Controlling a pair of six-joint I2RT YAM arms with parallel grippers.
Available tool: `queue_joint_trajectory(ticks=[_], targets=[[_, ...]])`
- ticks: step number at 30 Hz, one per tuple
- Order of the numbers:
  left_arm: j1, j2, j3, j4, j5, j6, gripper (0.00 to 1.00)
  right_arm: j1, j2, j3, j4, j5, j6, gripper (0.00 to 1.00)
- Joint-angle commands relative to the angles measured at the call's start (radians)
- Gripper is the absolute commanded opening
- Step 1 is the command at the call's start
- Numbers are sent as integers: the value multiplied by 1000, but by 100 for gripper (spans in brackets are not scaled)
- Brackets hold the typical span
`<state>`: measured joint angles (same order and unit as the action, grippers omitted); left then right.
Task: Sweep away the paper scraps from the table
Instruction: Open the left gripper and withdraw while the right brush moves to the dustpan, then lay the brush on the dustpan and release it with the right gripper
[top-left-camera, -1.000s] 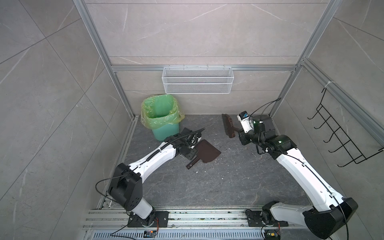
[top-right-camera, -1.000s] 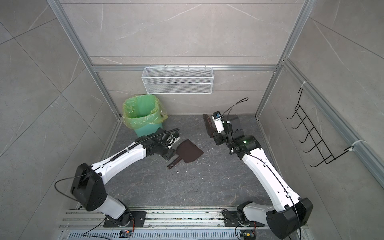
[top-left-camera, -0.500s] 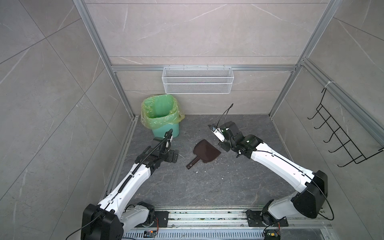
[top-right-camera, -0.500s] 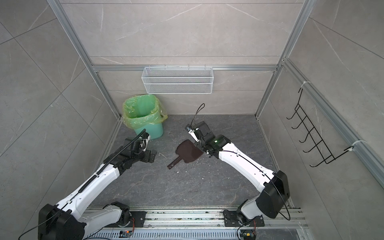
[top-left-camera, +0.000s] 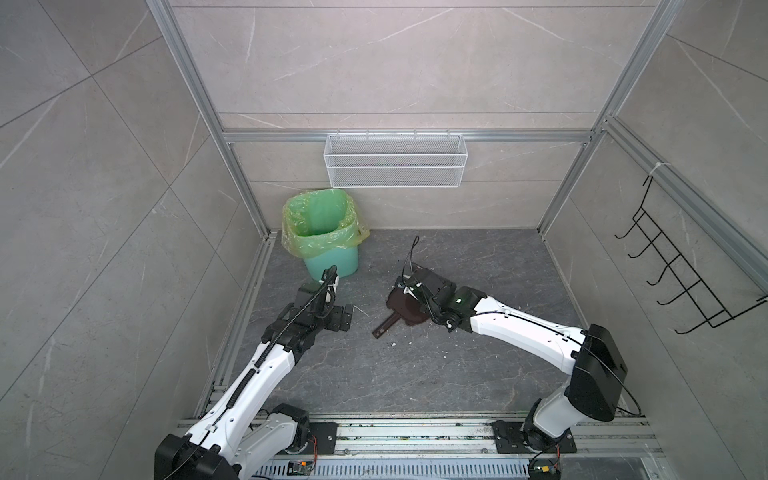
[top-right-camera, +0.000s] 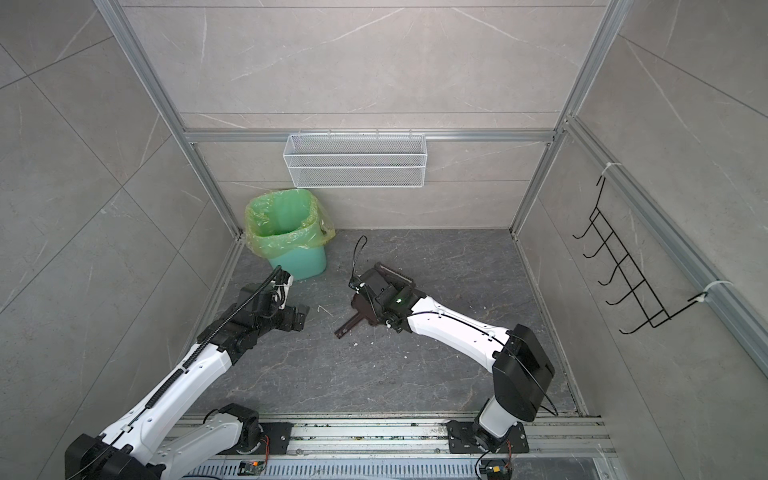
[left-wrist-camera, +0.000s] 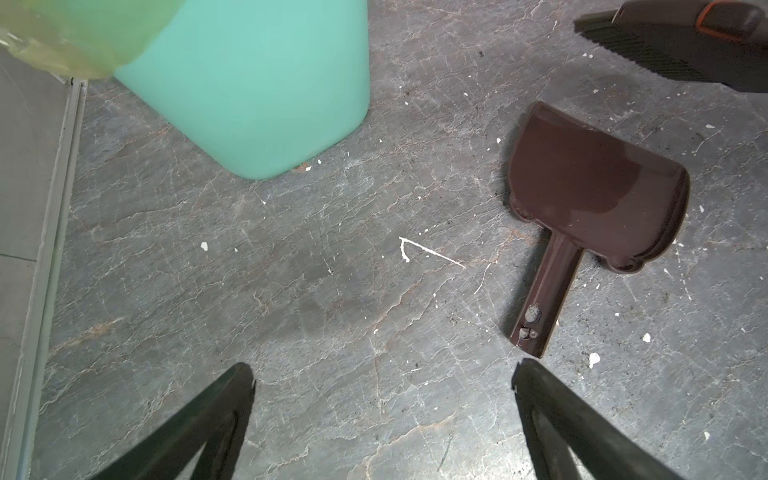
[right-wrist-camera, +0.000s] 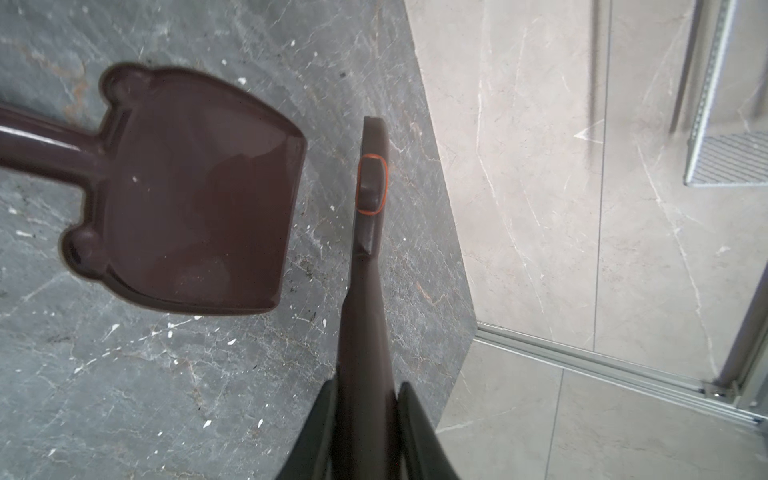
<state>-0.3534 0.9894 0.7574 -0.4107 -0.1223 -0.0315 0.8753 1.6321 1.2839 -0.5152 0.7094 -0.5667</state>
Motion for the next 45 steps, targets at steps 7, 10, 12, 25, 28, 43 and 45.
queue_joint_trajectory(ticks=[7,10,12,25,28,43,45], targets=[[4,-91,-16,-6,-43,-10,100,69,62,-26,52,62,27,0],[4,-114,-23,-19,-50,-13,100,94,79,-29,42,48,46,0],[4,-128,-27,-27,-55,-13,100,106,86,-37,40,45,55,0],[5,-172,-49,-45,-56,-15,100,143,82,-71,-11,-4,155,34],[5,-172,-48,-46,-57,-16,100,149,85,-70,-27,-37,195,38],[4,-187,-54,-56,-73,-15,100,168,62,-76,-148,-280,429,48],[5,-177,-59,-45,-74,-11,100,168,60,-76,-159,-304,446,49]])
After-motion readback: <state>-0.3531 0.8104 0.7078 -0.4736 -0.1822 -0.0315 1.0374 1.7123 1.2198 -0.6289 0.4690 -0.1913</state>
